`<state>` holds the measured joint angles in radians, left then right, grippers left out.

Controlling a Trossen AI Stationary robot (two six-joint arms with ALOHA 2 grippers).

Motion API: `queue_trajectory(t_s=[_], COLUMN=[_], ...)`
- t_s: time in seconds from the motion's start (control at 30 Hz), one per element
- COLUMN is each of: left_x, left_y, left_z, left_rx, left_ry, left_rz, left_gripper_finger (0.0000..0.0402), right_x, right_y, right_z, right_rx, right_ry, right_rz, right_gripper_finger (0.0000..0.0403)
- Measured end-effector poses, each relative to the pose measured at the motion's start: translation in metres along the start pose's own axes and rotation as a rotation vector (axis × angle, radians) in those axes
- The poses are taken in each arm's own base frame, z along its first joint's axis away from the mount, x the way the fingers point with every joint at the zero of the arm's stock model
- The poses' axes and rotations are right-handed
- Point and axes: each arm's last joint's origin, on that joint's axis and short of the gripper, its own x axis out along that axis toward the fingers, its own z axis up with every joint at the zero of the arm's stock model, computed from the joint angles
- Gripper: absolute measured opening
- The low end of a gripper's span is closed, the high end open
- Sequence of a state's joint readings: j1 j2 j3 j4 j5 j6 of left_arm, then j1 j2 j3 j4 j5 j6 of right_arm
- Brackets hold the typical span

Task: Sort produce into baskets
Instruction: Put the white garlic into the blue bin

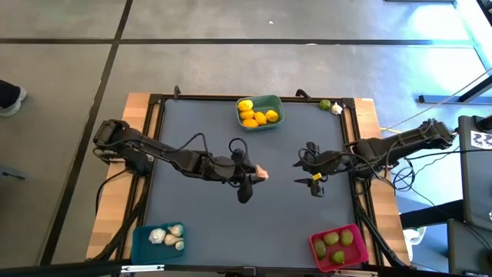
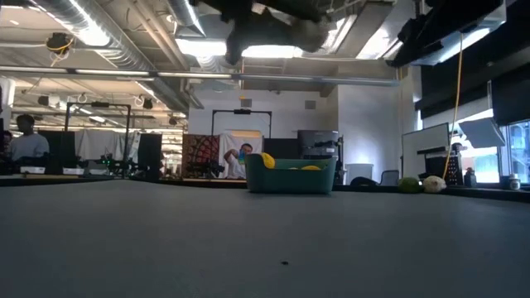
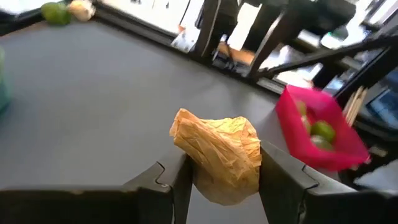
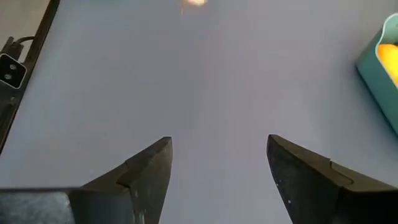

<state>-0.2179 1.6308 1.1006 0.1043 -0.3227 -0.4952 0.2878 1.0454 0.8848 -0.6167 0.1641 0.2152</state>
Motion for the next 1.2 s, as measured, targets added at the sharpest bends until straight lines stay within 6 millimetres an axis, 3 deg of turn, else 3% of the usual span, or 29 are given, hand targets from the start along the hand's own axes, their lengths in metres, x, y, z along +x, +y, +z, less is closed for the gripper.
queue_trajectory(t_s=[0.57, 0.77, 1.07, 1.2], left_x=[-0.084, -0.113, -0.155, -0.176], left_y=[0.003, -0.012, -0.052, -0.066], left_z=[-0.015, -0.035, -0.069, -0.085], left_rx=[-0.039, -0.061, -0.24, -0.331], left_ry=[0.28, 0.423, 0.726, 0.797], left_rz=[0.286, 0.261, 0.064, 0.065], left_gripper_finger=[0.0145, 0.0145, 0.0145, 0.0145], right_x=[0.002, 0.002, 0.002, 0.002], right_y=[0.0, 0.0, 0.0, 0.0], right_z=[0.004, 0.004, 0.004, 0.004], right_rx=[0.022, 0.022, 0.021, 0.021], right_ry=[-0.037, -0.036, -0.037, -0.037], right_rz=[-0.016, -0.016, -0.015, -0.015], right_gripper_finger=[0.0262, 0.0262, 0.0262, 0.0262])
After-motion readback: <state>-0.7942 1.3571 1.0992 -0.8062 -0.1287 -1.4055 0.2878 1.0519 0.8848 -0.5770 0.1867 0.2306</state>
